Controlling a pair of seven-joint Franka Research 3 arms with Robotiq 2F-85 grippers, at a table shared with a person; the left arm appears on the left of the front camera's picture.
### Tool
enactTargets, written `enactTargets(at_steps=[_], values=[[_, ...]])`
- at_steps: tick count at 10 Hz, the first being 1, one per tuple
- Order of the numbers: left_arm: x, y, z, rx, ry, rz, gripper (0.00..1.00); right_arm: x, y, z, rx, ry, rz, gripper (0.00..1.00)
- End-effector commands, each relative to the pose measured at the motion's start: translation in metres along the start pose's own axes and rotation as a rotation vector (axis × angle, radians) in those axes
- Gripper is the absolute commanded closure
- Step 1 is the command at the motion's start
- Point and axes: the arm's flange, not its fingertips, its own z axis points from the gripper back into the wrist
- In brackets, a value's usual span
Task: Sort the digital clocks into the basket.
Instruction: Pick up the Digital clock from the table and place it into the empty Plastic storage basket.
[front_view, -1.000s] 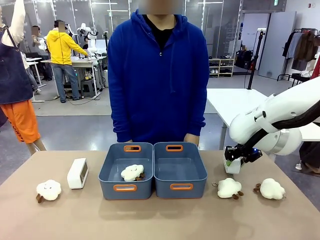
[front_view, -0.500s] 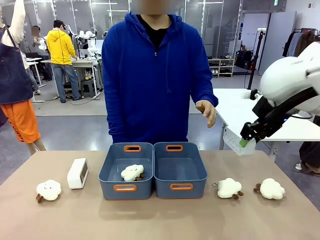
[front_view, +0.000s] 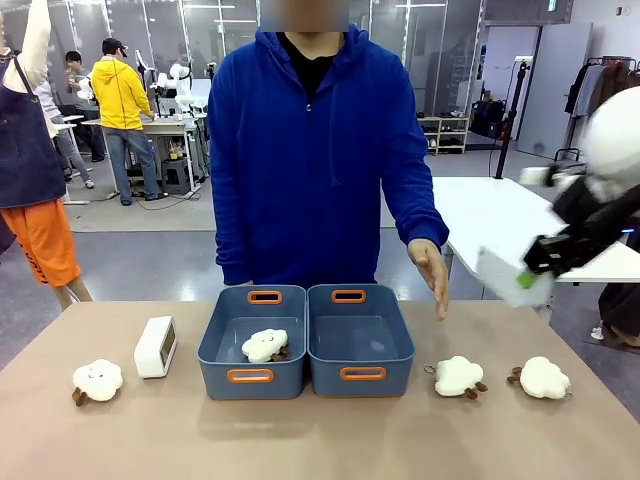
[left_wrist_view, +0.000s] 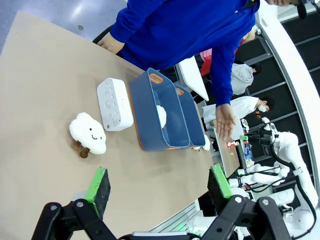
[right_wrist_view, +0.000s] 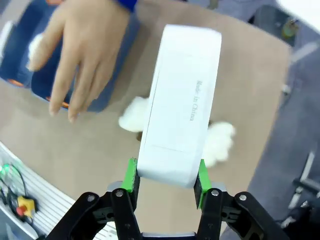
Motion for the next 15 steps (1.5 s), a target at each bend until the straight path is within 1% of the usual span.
enactTargets(at_steps=[1,3,4,6,10,15], values=[[0.003,0.0,0.0,-0.024,-0.016,-0.003,0.0,-0.051,-0.062,0.057,0.02,-0.092,-0.175,0.91],[0.003,0.0,0.0,-0.024,-0.016,-0.003,0.0,-0.079,-0.078,0.072,0.032,-0.167,-0.205,0.91],[0.003,0.0,0.0,-0.024,-0.016,-0.003,0.0,-0.093,-0.085,0.077,0.046,-0.189,-0.229,0.91],[0.003,0.0,0.0,-0.024,-0.016,-0.003,0.0,-0.107,-0.095,0.081,0.04,-0.216,-0.256,0.91],[0.003,0.0,0.0,-0.024,-0.016,-0.003,0.0,-0.114,-0.095,0.086,0.026,-0.233,-0.265,0.91],[0.003,0.0,0.0,-0.024,-0.016,-0.003,0.0,-0.109,-0.087,0.082,0.017,-0.224,-0.239,0.91]])
